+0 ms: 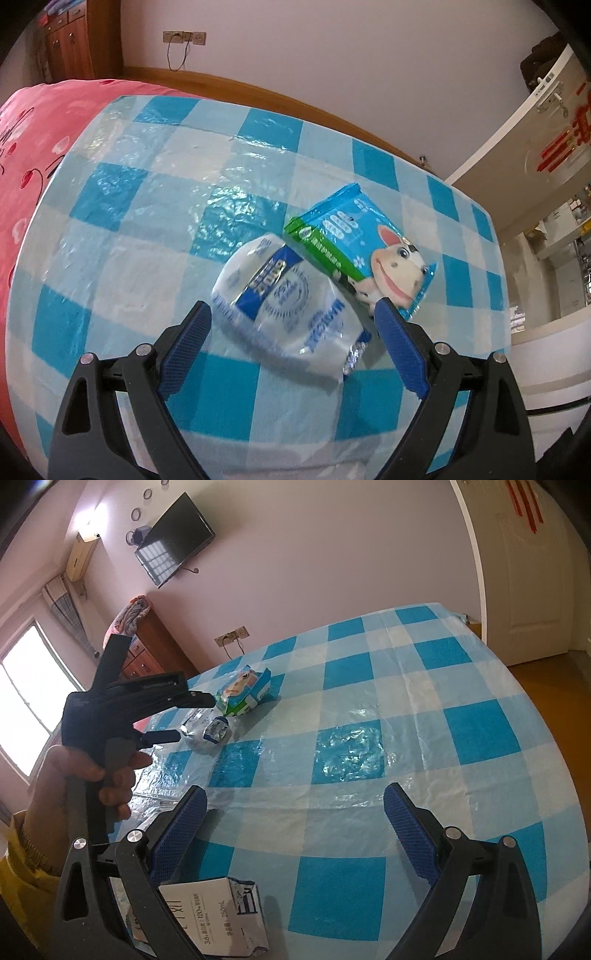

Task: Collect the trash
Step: 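Move the left tool to the white milk pouch and the right tool to the cartoon snack bag, then grasp the white milk pouch with the left tool while the right tool grasps the cartoon snack bag, then lift the milk pouch and snack bag and carry them toward the orange bucket, then carry the milk pouch and snack bag over the orange bucket and open both tools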

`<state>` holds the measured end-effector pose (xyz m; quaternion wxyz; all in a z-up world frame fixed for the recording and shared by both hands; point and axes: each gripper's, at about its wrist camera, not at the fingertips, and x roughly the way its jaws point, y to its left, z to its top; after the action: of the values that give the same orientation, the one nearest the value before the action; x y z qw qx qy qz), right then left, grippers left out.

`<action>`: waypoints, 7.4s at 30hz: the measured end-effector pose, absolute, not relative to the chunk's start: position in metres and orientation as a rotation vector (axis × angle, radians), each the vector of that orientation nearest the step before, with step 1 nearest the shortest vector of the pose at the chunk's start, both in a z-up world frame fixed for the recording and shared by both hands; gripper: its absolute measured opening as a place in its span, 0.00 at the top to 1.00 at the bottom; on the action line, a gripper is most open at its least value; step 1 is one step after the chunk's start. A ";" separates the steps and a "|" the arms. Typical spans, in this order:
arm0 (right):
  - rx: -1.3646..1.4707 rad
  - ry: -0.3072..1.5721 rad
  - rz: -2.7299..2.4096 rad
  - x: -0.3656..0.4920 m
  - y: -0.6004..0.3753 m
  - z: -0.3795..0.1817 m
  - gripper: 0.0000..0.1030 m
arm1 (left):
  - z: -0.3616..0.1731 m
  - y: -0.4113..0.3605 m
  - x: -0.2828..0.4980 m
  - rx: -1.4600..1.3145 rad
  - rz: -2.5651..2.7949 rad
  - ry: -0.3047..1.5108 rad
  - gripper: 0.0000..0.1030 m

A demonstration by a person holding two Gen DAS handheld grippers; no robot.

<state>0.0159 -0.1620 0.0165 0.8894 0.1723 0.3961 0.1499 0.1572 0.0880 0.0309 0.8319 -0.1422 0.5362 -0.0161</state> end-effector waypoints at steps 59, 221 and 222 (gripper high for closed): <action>-0.145 0.906 0.439 0.189 -0.019 0.000 0.08 | 0.023 0.137 0.115 -0.066 -0.130 1.007 0.26; -0.104 0.749 0.956 -0.048 0.247 0.171 0.53 | 0.142 0.401 -0.142 -0.366 0.253 0.651 0.77; -0.108 0.753 0.961 -0.047 0.253 0.169 0.53 | 0.139 0.403 -0.141 -0.368 0.255 0.656 0.77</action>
<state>-0.0472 0.2534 0.1688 0.8180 -0.0507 0.3535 0.4508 -0.1414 0.4034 0.1386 0.9221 -0.1791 0.3196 0.1243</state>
